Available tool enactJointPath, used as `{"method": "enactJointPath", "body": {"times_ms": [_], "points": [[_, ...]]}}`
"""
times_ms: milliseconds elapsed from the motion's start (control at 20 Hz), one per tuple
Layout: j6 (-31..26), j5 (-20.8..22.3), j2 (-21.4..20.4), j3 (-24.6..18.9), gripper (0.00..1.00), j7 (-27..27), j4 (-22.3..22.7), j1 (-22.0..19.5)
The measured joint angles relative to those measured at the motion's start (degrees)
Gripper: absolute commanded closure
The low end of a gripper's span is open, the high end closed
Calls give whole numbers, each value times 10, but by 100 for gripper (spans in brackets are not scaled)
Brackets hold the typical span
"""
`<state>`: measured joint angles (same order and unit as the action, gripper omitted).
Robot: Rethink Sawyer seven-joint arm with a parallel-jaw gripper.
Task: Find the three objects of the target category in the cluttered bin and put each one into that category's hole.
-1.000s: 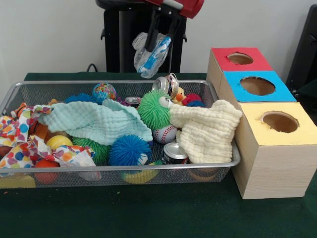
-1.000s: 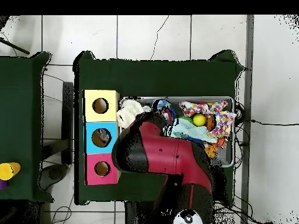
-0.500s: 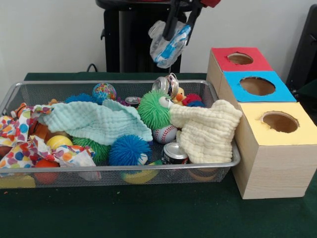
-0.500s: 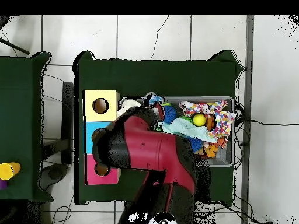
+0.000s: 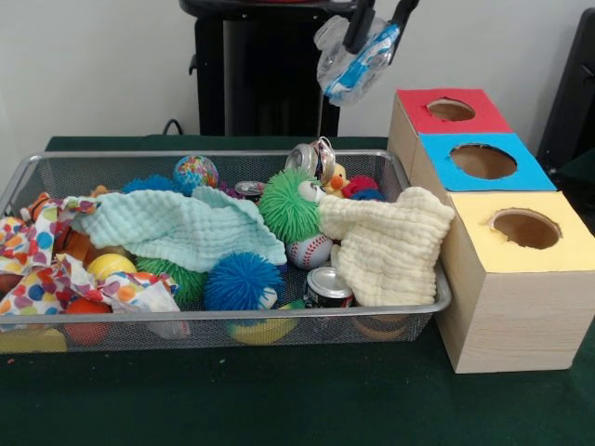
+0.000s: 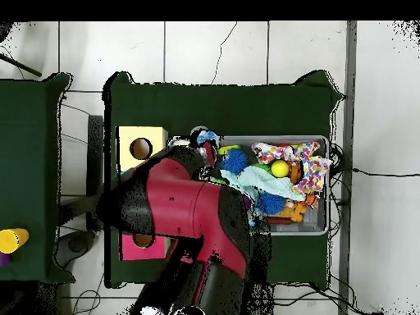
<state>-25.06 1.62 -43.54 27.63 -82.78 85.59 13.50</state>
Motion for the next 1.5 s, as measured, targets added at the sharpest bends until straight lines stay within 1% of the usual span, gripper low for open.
{"method": "enactJointPath", "body": {"times_ms": [300, 550, 650, 1500], "points": [[0, -20, 22, 34, 100, -37, -18, 28], [0, -20, 34, 51, 100, -54, -26, 43], [0, -22, 46, 63, 100, -63, -30, 56], [0, -42, 110, 113, 100, -110, -36, 113]]}}
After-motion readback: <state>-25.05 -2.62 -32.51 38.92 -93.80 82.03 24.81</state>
